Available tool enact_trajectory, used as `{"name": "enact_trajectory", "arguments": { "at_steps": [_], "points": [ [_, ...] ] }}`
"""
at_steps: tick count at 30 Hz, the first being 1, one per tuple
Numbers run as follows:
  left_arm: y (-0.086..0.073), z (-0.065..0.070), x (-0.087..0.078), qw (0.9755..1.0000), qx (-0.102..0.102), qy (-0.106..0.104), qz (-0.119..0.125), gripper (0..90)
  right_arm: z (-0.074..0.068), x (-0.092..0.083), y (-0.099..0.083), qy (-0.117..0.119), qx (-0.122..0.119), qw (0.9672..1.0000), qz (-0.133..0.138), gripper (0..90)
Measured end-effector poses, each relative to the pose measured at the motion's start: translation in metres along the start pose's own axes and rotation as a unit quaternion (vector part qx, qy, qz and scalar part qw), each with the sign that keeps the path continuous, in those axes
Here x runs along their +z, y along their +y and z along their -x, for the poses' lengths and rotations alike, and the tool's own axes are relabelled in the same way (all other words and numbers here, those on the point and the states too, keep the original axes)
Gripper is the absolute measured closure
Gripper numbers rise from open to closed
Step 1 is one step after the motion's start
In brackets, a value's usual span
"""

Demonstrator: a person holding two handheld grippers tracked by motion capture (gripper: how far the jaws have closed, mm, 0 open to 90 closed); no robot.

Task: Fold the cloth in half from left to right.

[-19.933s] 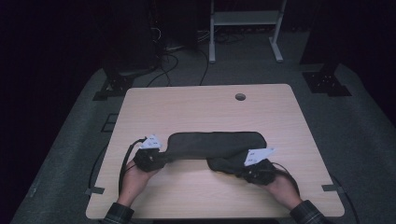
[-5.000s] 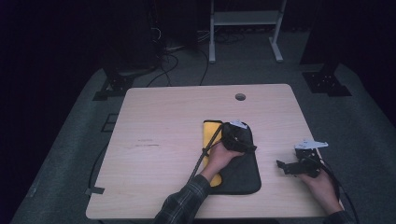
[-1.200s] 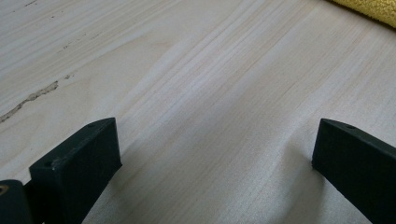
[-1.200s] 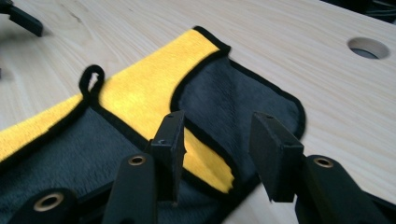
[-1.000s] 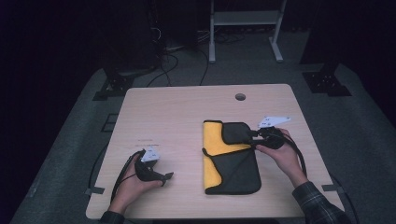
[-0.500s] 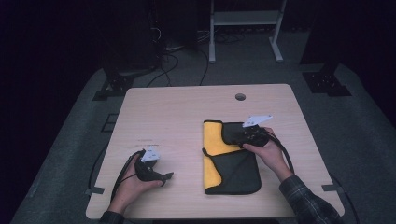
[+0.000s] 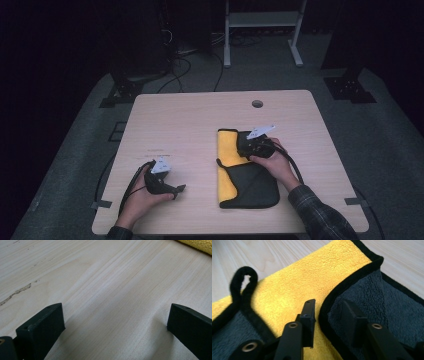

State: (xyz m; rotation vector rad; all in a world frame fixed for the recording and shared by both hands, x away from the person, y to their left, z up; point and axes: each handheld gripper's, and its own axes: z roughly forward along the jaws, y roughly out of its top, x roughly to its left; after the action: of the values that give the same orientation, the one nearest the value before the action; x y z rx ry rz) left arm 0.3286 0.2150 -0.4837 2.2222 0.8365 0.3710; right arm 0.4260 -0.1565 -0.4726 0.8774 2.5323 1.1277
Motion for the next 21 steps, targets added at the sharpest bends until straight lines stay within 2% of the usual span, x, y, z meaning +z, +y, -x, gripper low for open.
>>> {"name": "enact_trajectory", "arguments": {
  "at_steps": [4, 6, 10, 16, 21],
  "points": [
    [0.0, 0.0, 0.0, 1.0, 0.0, 0.0, 0.0, 0.0, -0.003, 0.002, 0.0, -0.017, -0.022, 0.9996, -0.002, 71.9],
    [0.0, 0.0, 0.0, 1.0, 0.0, 0.0, 0.0, 0.0, -0.004, 0.002, -0.001, -0.023, -0.024, 0.9995, -0.002, 76.9],
    [0.0, 0.0, 0.0, 1.0, 0.0, 0.0, 0.0, 0.0, -0.003, 0.001, -0.001, -0.024, -0.012, 0.9996, 0.0, 81.4],
    [0.0, 0.0, 0.0, 1.0, 0.0, 0.0, 0.0, 0.0, 0.001, -0.003, 0.001, -0.013, 0.014, 0.9998, 0.008, 82.0],
    [0.0, 0.0, 0.0, 1.0, 0.0, 0.0, 0.0, 0.0, 0.004, -0.012, 0.006, -0.015, 0.023, 0.9994, 0.021, 82.0]
  ]
}}
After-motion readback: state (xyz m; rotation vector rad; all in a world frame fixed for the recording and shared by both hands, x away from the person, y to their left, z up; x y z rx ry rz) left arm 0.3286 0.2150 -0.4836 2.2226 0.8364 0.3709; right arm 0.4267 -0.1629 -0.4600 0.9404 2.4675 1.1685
